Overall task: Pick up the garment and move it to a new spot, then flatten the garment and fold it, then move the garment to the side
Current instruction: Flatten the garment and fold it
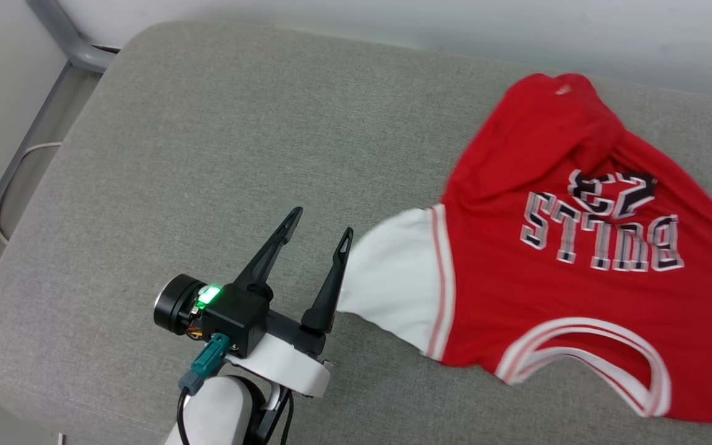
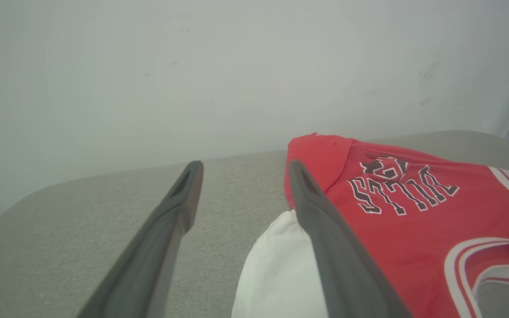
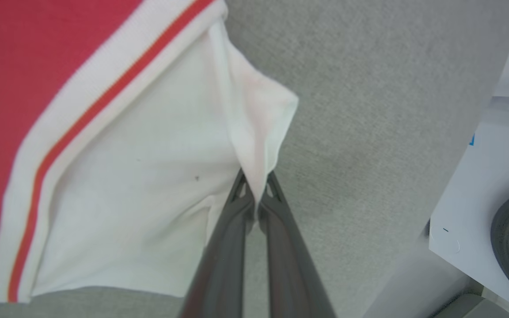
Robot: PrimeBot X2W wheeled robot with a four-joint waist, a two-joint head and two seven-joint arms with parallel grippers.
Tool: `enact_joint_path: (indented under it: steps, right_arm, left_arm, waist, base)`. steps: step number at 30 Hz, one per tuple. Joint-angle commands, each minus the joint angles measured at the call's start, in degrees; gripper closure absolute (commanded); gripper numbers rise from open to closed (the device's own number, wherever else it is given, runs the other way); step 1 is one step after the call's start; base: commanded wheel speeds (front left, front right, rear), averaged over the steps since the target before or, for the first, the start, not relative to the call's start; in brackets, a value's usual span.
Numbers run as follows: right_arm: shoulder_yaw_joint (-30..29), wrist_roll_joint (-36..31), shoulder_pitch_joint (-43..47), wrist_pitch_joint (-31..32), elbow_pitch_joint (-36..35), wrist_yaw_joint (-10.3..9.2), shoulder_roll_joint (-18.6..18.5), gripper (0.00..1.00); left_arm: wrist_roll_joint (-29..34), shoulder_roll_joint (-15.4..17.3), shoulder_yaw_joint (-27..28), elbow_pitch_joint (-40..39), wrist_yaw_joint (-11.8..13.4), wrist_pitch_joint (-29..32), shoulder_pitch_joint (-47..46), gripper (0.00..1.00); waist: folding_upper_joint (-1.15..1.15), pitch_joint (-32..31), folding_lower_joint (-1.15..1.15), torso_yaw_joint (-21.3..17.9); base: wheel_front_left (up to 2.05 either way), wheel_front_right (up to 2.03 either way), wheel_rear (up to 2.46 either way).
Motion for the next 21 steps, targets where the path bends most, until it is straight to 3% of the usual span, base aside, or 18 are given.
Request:
enact_joint_path:
  steps: [1, 5, 9, 10, 11, 17, 21]
  right_arm:
    - [1.54, 0.27, 0.71, -1.09, 0.49, -0.10, -2.39, 1.00]
    - [4.78, -1.21, 0.29, -5.21, 3.67, -0.11, -7.49, 1.00]
    - [5.33, -2.68, -1.92, -10.93, 8.47, -0.11, -6.56, 0.96]
    - [5.11, -2.97, -2.45, -12.63, 9.35, -0.10, -5.75, 0.53]
    - [4.56, -3.54, -3.17, -14.29, 10.51, -0.10, -4.87, 0.00]
    - [2.38, -4.84, -6.59, -22.23, 14.06, -0.10, 0.35, 0.00]
    - [-1.60, -4.86, -7.39, -30.29, 12.48, -0.10, 5.16, 0.00]
  left_arm:
    - [-0.34, 0.31, -0.27, 0.01, -0.11, -0.13, -0.39, 0.00]
    - [-0.61, 0.58, -0.88, 0.08, -0.12, -0.13, -0.91, 0.00]
    - [-0.79, 1.08, -0.93, 0.76, -0.12, -0.13, -1.02, 0.00]
    - [-0.77, 1.20, -0.91, 0.95, -0.12, -0.13, -0.99, 0.00]
    - [-0.78, 1.42, -0.76, 1.09, -0.13, -0.13, -0.90, 0.00]
    - [-1.40, 2.37, 0.56, 2.68, -0.12, -0.14, 0.38, 0.00]
    - [-3.38, 2.59, 2.26, 3.83, -0.12, -0.14, 1.43, 0.00]
  waist:
    - [0.00, 0.08, 0.00, -0.13]
    - [0.00, 0.46, 0.00, -0.15]
    - [0.00, 0.65, 0.00, -0.22]
    - [0.00, 0.62, 0.00, -0.32]
    - [0.00, 0.48, 0.00, -0.51]
    - [0.00, -1.97, 0.00, -2.64]
    - [0.00, -4.96, 0.00, -5.35]
  base:
    - [0.00, 0.00, 0.00]
    - [0.00, 0.00, 0.00]
    - [0.00, 0.00, 0.00]
    - [0.00, 0.00, 0.00]
    - [0.00, 0.00, 0.00]
    - [0.00, 0.00, 0.00]
    - [0.00, 0.00, 0.00]
